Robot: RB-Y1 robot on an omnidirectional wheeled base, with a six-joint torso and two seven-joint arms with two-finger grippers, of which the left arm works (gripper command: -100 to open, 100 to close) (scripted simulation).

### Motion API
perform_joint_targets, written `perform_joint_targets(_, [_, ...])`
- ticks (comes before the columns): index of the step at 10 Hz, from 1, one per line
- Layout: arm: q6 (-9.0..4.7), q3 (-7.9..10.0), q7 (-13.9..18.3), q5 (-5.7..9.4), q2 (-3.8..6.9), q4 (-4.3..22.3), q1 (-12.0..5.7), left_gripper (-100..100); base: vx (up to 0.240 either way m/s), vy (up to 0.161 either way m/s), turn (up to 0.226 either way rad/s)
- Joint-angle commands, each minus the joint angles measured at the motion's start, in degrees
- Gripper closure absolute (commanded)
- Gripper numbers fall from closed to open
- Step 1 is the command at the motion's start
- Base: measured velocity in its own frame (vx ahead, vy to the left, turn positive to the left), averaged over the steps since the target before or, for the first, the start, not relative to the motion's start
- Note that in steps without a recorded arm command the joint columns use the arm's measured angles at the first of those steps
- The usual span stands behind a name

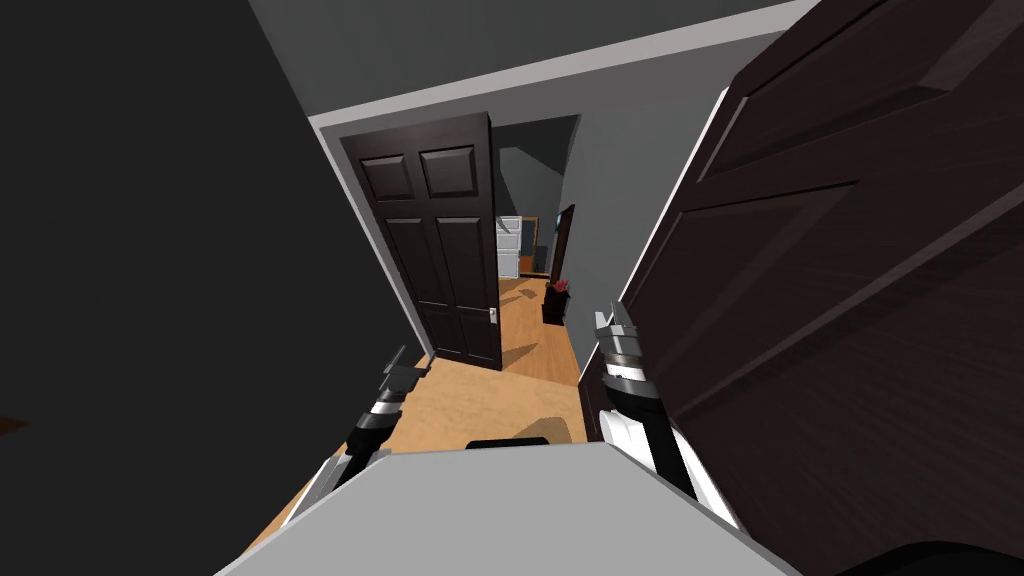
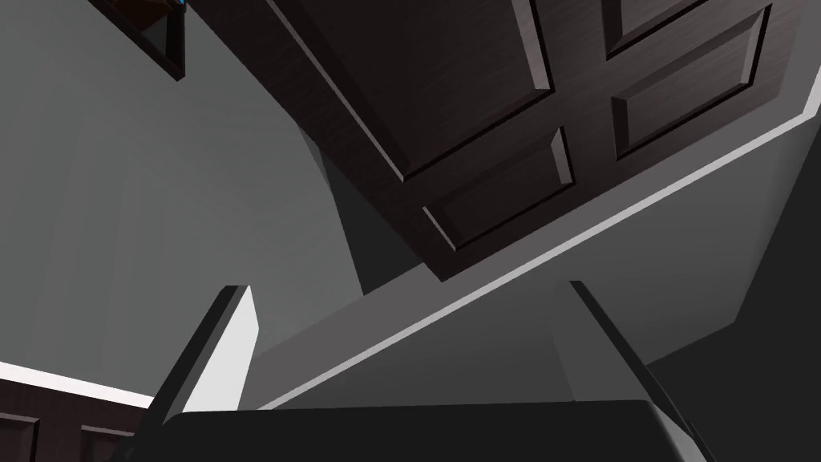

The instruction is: Pull the door open

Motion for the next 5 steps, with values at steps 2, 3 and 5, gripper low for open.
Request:
perform_joint_targets(2, [-0.96, 1.27, -4.2, -1.67, -0.01, 3.0, -0.52, -100, 0.089, -0.041, -0.043])
perform_joint_targets(3, [-0.96, 1.27, -4.9, -1.67, -0.01, 3.0, -0.52, -100, 0.072, -0.038, -0.025])
perform_joint_targets(5, [-1.97, 2.45, -8.8, -3.16, -0.04, 5.8, -0.95, -100, 0.082, -0.04, -0.052])
